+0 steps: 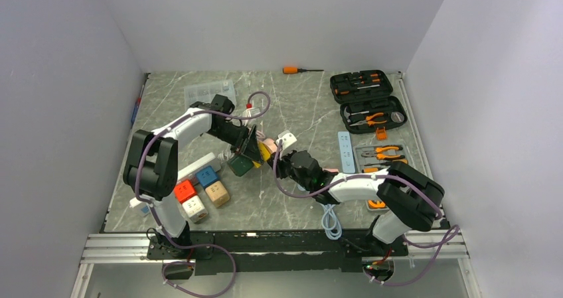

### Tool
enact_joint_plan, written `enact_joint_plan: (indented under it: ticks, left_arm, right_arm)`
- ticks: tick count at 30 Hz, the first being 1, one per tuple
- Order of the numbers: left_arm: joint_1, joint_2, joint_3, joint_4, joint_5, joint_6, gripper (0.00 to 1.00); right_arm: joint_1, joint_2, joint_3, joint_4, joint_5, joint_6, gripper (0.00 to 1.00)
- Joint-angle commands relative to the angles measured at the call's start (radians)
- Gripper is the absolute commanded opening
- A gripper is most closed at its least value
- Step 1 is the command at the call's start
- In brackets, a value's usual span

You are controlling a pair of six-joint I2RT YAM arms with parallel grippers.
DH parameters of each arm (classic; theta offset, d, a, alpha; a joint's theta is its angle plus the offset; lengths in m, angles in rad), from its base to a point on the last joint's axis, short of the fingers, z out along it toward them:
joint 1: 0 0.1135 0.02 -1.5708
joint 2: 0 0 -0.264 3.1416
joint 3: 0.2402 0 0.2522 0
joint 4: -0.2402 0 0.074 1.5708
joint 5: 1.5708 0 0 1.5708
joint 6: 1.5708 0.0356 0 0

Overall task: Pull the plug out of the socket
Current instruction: Remove the plug from the socket.

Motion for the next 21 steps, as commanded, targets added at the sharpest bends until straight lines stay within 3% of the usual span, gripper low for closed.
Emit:
enact_joint_plan:
  ticks: [1, 13, 21]
  left_arm:
    - [-0.003, -0.002, 0.036, 0.045, 0.047, -0.035, 0.78]
    - [-0.002, 0.013, 0.097, -0.059, -0.007, 0.035, 0.00]
    - [-0.011, 0.030, 0.121, -0.116, -0.022, 0.059, 0.00]
  right_arm:
    - [0.018, -0.037, 0.051, 0.176, 0.019, -0.002, 0.00]
    - [0.013, 0.005, 0.054, 0.117, 0.049, 0.005, 0.00]
    - [-0.062, 0.034, 0.106, 0.086, 0.035, 0.053, 0.00]
